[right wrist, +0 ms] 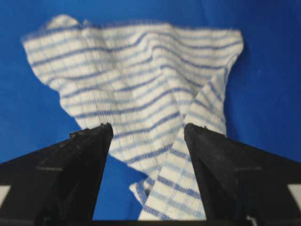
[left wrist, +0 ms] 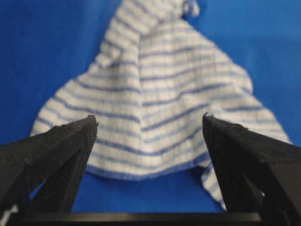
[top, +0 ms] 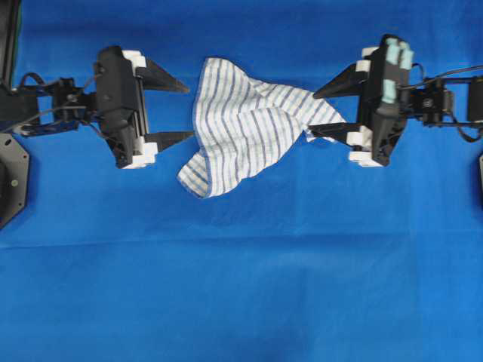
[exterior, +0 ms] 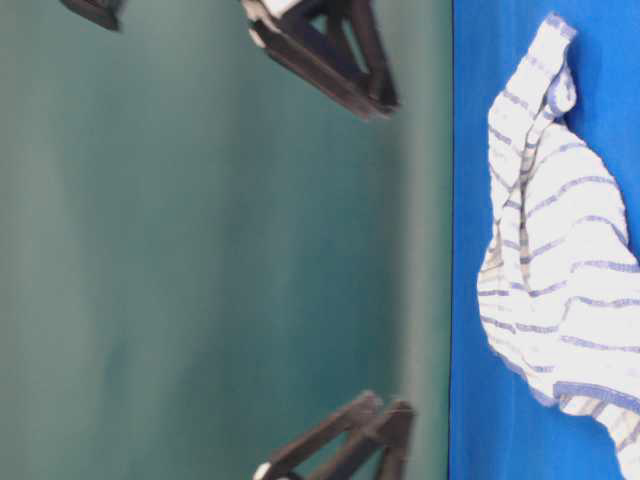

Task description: Lift the towel with both arms.

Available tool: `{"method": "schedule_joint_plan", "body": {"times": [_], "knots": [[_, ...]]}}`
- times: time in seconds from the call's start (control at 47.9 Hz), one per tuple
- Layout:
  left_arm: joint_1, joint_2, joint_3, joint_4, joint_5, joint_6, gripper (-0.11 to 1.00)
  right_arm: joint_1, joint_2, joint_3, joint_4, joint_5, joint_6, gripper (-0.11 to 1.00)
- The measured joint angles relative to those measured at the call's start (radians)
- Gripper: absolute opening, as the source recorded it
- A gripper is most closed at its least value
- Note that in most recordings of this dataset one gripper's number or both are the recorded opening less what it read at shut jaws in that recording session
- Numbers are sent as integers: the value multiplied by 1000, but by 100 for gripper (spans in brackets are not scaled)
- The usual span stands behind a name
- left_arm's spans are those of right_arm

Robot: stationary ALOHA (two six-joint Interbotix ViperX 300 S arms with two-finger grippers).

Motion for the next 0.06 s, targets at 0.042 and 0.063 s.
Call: {"method": "schedule_joint_plan", "body": {"times": [0.042, 0.063], "knots": [[0, 32, -5, 0, -3, -3, 89, -2, 26, -3, 0, -9, 0, 65], [2, 49, -8, 2, -2, -3, 89, -3, 44, -5, 2, -14, 0, 65]]}}
